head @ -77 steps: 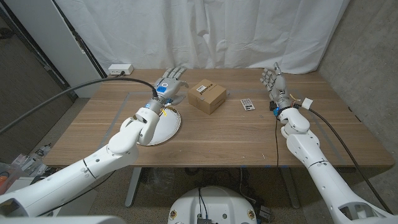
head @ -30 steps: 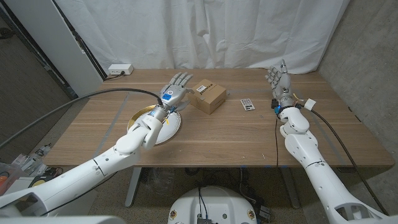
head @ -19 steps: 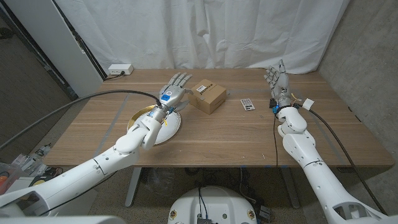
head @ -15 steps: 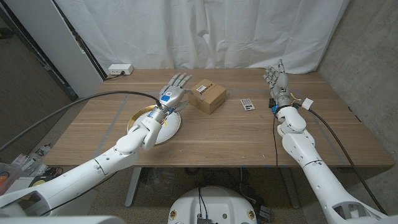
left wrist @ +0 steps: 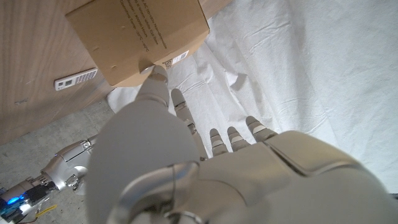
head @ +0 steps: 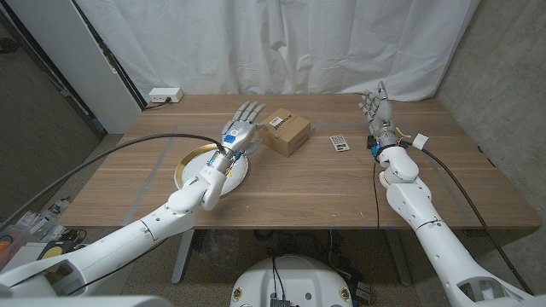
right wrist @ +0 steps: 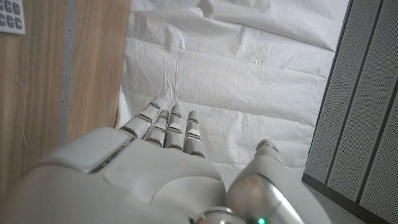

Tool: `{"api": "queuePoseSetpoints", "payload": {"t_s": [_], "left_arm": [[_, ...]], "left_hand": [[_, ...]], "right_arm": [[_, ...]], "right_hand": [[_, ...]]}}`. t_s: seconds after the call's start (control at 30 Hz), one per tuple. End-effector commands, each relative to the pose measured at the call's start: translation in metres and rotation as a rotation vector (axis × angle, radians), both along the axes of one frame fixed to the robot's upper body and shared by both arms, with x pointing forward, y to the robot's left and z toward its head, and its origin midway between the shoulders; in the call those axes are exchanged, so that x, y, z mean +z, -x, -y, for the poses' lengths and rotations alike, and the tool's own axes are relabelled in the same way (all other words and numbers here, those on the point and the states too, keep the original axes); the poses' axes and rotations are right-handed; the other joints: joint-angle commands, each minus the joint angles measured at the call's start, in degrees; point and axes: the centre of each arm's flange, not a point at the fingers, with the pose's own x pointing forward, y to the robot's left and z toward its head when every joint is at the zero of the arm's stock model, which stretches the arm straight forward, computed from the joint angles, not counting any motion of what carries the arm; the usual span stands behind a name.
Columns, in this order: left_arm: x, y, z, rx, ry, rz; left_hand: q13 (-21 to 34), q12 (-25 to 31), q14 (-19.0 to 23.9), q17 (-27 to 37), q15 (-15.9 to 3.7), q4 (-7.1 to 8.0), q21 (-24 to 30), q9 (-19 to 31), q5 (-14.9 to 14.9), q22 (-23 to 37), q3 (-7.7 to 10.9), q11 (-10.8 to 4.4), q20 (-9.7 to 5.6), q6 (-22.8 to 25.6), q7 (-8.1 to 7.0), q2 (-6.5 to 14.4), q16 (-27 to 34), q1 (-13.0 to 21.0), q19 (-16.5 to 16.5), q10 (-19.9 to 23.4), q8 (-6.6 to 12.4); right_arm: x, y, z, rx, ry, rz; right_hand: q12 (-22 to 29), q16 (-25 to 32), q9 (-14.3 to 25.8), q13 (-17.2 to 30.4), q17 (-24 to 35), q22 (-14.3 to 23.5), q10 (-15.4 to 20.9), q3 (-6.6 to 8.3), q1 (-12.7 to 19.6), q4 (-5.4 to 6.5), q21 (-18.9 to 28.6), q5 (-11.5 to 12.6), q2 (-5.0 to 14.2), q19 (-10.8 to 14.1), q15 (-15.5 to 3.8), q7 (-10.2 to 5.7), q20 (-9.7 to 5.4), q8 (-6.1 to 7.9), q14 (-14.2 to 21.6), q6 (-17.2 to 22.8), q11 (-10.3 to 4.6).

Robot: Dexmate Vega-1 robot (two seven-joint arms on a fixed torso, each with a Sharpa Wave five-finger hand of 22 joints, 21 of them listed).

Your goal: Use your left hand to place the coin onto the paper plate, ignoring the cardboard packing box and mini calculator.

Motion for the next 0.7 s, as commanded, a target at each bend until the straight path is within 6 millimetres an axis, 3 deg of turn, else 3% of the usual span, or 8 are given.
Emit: {"api": "queuePoseSetpoints", "payload": {"t_s": [0.03,0.27,0.7], "left_arm": [[-0.002,-0.003,0.01,0.042,-0.026,0.035],[0.002,0.004,0.021,0.091,-0.059,0.089],[-0.002,0.002,0.031,0.173,-0.06,0.13]], "left_hand": [[0.13,0.37,0.19,0.31,-1.53,0.16,0.26,0.29,0.31,0.16,-0.28,-0.18,-0.45,0.61,0.02,0.17,0.26,-0.1,-0.41,0.23,0.1],[0.14,0.18,-0.35,0.39,-1.33,0.24,-0.12,0.26,0.39,0.17,-0.34,-0.1,-0.46,1.4,0.37,0.35,0.08,-0.07,-1.54,-0.11,0.3],[0.15,0.2,-0.8,0.51,-1.02,-0.05,-1.29,0.17,0.52,0.27,0.09,0.01,1.08,2.89,1.28,1.17,0.03,1.06,-6.84,0.31,0.54]], "right_arm": [[-0.002,0.002,0.001,0.01,0.009,0.003],[-0.002,0.008,0.01,-0.004,0.01,0.002],[-0.006,0.021,0.024,-0.027,0.01,-0.008]], "right_hand": [[0.43,0.1,0.12,0.22,0.21,0.11,0.37,-0.02,-0.27,-0.06,0.15,-0.08,0.29,0.32,0.13,-0.18,0.07,-0.13,0.48,0.68,-0.1],[0.42,0.11,0.12,0.22,0.21,0.11,0.39,-0.05,-0.3,-0.07,0.15,-0.08,0.29,0.34,0.08,-0.22,0.09,-0.15,0.52,0.68,-0.19],[0.44,0.13,0.12,0.23,0.26,0.11,0.59,-0.22,-0.59,0.04,0.15,-0.09,0.25,0.37,0.11,-0.22,0.1,-0.16,0.56,0.77,-0.12]]}}
